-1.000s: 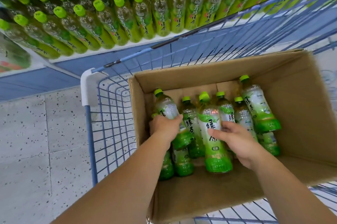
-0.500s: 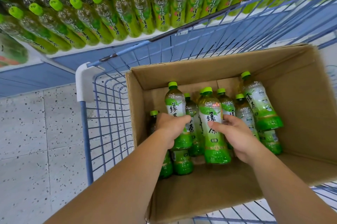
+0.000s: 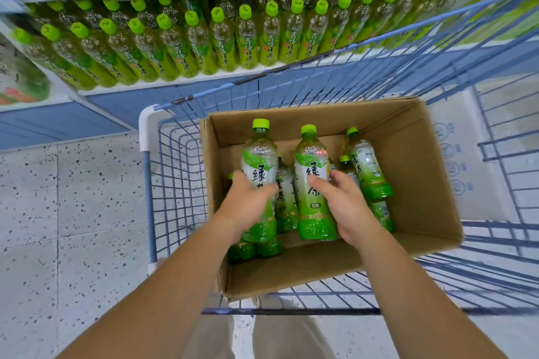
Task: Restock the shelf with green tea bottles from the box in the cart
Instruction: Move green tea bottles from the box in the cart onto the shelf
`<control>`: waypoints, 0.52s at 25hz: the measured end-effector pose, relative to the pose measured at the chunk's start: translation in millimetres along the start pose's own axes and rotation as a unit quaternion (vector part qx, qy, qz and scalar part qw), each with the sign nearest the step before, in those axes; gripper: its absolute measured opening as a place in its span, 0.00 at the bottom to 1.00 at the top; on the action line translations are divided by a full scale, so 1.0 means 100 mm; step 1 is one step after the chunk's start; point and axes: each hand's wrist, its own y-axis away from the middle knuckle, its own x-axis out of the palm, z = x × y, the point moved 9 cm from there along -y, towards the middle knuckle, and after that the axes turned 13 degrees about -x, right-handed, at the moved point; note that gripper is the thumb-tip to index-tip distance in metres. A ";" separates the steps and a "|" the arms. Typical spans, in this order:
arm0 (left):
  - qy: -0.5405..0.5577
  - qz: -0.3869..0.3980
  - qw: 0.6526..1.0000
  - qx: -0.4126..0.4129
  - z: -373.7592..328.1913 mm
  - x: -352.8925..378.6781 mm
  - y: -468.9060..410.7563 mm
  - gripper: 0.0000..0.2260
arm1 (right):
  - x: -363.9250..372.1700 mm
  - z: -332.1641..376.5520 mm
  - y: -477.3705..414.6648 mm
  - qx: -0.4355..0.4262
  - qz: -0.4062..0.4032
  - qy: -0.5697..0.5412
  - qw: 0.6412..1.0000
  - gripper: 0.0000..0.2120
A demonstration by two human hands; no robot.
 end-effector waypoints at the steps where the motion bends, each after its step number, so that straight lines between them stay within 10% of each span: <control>1: 0.001 -0.002 1.000 0.008 -0.03 -0.06 0.20 0.25 | 0.03 0.13 0.11 -0.006 0.002 0.003 1.000 0.14; 13: 0.038 -0.022 0.990 0.133 -0.54 -1.31 1.81 0.19 | 0.95 1.69 1.06 -0.140 0.032 0.059 0.988 0.15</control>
